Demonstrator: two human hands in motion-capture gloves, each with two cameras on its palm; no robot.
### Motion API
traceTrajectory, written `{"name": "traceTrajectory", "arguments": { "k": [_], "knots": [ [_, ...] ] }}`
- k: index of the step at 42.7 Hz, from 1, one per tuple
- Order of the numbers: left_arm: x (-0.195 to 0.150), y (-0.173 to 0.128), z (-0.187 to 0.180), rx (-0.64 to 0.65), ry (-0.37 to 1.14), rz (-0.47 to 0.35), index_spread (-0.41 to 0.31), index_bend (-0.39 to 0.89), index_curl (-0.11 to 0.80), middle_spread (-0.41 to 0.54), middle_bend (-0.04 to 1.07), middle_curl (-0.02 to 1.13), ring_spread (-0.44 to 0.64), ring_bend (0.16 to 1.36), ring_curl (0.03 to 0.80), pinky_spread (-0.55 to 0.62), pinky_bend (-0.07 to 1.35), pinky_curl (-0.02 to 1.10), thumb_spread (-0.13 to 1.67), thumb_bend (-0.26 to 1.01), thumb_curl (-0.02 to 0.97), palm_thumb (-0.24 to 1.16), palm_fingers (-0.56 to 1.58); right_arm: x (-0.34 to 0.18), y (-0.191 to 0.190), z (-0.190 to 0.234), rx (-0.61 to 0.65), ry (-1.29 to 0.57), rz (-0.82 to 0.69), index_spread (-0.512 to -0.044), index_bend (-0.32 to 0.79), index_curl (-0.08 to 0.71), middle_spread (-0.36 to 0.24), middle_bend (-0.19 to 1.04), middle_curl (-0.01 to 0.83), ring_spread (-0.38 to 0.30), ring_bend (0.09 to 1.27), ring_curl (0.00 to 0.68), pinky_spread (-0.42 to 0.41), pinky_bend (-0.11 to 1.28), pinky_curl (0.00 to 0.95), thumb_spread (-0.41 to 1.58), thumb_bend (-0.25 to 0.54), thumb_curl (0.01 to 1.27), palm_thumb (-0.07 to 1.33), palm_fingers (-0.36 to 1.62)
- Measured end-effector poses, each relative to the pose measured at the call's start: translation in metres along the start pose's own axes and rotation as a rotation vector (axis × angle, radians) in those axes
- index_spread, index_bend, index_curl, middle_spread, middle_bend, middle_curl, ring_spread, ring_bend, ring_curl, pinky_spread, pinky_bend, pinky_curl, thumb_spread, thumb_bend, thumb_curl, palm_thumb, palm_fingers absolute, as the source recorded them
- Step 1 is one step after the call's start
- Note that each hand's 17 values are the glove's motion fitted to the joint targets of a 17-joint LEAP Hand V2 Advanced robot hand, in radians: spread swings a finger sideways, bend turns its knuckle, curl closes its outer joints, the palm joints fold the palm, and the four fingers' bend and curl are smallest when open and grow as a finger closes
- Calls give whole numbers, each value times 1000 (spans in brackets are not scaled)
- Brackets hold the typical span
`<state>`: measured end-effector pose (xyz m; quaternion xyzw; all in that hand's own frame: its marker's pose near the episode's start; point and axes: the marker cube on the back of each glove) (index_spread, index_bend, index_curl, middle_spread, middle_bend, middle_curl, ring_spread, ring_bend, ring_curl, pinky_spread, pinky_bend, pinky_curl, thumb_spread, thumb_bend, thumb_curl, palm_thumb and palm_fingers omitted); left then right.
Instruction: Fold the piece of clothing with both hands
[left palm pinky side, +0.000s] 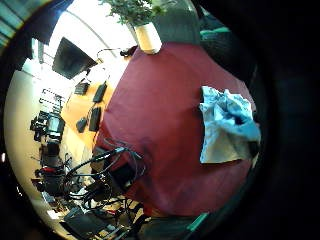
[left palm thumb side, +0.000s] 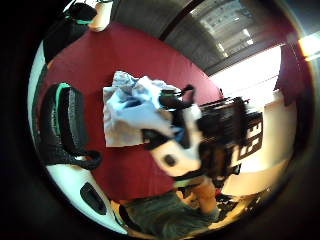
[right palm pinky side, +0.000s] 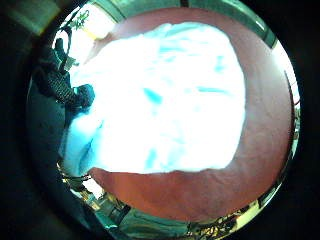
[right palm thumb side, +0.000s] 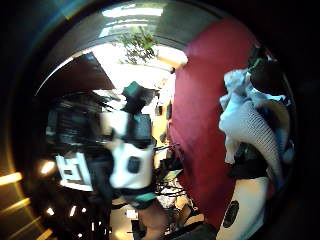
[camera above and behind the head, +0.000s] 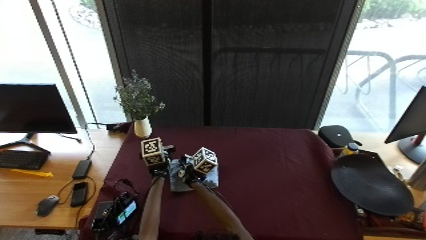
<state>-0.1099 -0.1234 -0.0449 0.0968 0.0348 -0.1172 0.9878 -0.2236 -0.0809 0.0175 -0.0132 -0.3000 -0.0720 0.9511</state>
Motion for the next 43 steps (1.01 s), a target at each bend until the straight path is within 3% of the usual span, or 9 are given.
{"name": "traceTrajectory", "arguments": {
  "k": [3,9,13,16,17,24,28,35,43],
  "knots": [
    [-10,-4,2,13,4,-25,-152,155,428,-92,182,376,76,485,354,256,292,380,1548,127,267,528,535,-16,-2,43,-4,-12,-33,-255,133,278,-139,164,424,-205,607,454,-60,540,366,622,-15,618,1144,909],
    [-13,-3,7,-3,22,-26,-152,156,420,-96,178,379,65,483,352,251,288,382,1552,147,279,571,537,-22,-1,68,-64,-101,-256,-256,133,289,-134,165,423,-209,598,458,-56,521,362,581,-18,642,1154,903],
    [-12,-7,16,-14,31,-10,-152,156,416,-98,176,380,58,482,351,249,285,383,1556,155,284,587,538,-20,2,58,-227,-135,-410,-256,132,296,-137,172,424,-212,609,466,-41,501,361,571,-17,657,1162,881],
    [-8,-7,18,-12,32,-7,-149,157,413,-98,175,381,56,482,351,248,283,384,1556,157,286,594,539,-11,6,32,-305,-92,-425,-256,83,283,-115,95,391,-173,662,483,35,492,368,726,-48,627,1079,670],
    [-6,-5,16,-12,31,-10,-149,157,413,-99,175,381,55,482,350,247,283,384,1557,158,286,595,539,-7,8,20,-301,-64,-414,-260,118,293,-105,98,385,-149,604,468,54,514,379,768,-70,609,1026,604],
    [13,4,10,-100,31,54,-148,156,407,-93,175,382,59,479,348,245,282,388,1558,160,290,601,543,33,13,-90,-87,501,-235,-299,219,324,-71,182,372,-62,391,390,151,501,352,1005,-55,536,826,590],
    [23,14,11,-182,-9,109,-144,166,408,-81,166,382,74,463,345,244,290,393,1554,154,290,590,530,64,8,-137,45,763,-86,-312,194,342,-69,166,366,-20,318,375,194,504,360,1092,-39,507,770,495],
    [42,31,16,-182,-62,153,-130,142,398,-46,160,374,111,466,348,244,337,410,1559,151,288,584,475,125,-9,-176,218,761,57,-332,171,352,-21,125,330,77,196,339,247,561,374,1191,-11,481,754,254],
    [48,42,14,-189,-30,138,-116,133,384,-28,168,370,125,487,351,231,367,418,1561,151,287,582,455,141,5,-187,242,784,81,-344,173,348,7,132,298,132,182,304,275,601,371,1257,-7,466,762,168]
  ]
}}
